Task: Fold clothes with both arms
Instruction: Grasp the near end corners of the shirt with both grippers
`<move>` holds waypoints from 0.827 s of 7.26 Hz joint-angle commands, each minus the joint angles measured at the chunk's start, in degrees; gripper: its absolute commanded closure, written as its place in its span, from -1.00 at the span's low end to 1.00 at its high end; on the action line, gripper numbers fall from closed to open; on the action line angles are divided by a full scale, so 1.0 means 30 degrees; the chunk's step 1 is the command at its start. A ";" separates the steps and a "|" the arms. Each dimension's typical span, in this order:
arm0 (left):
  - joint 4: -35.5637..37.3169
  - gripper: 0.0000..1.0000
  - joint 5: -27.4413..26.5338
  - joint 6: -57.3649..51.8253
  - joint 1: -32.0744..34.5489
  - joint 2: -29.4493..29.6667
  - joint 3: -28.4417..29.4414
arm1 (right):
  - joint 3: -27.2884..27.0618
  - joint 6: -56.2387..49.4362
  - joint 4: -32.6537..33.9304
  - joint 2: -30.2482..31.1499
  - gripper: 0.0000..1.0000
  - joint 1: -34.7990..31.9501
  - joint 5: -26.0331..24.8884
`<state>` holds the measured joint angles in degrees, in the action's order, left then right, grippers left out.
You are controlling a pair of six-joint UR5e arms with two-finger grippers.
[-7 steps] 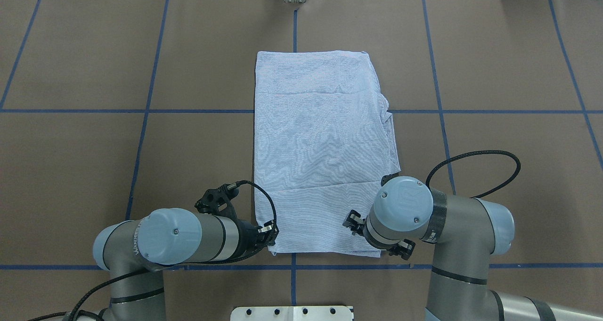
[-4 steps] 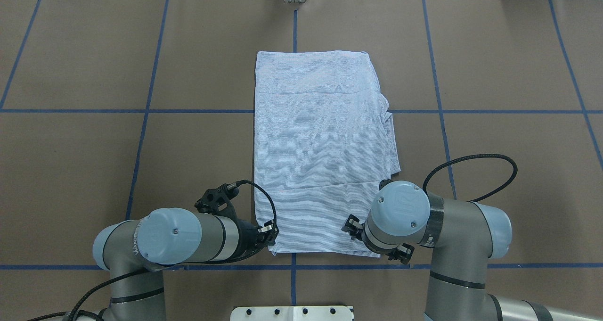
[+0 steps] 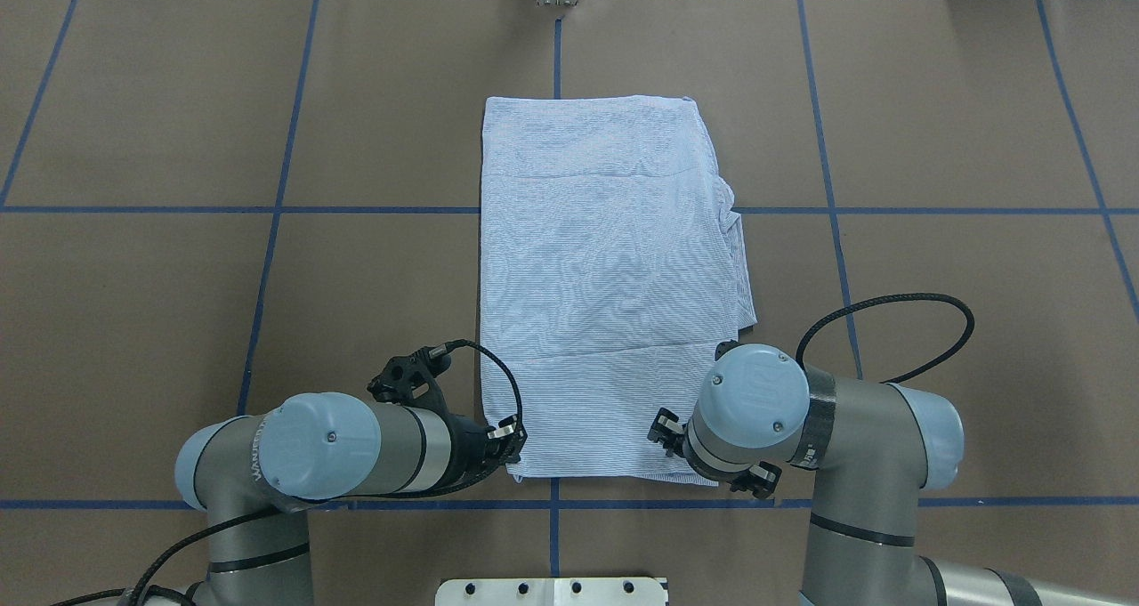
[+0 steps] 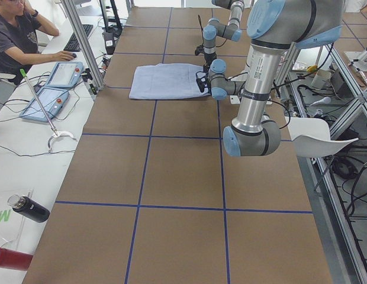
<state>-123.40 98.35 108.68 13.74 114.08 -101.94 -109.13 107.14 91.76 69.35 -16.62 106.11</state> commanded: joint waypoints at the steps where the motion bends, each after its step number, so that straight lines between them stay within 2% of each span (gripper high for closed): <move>1: 0.0000 1.00 0.0000 -0.0016 0.0020 0.0001 -0.0006 | -0.0040 -0.0001 0.0001 -0.0001 -0.06 0.0002 0.0019; 2: 0.0000 1.00 0.0000 -0.0016 0.0020 0.0001 -0.0006 | -0.0069 -0.0001 0.0001 -0.0001 0.16 -0.0027 -0.0010; 4: 0.0000 1.00 0.0000 -0.0016 0.0020 0.0001 -0.0006 | -0.0098 -0.0001 0.0001 -0.0001 0.38 -0.0056 0.0019; 5: 0.0000 1.00 -0.0029 0.0013 0.0020 0.0001 -0.0006 | -0.0127 -0.0001 0.0001 -0.0001 0.44 -0.0056 0.0019; 6: 0.0000 1.00 -0.0029 0.0014 0.0020 0.0001 -0.0035 | -0.0273 -0.0001 0.0001 -0.0001 0.28 -0.0143 0.0193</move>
<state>-123.40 98.29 108.69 13.80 114.08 -101.98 -109.57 107.14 91.76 69.35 -16.87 106.29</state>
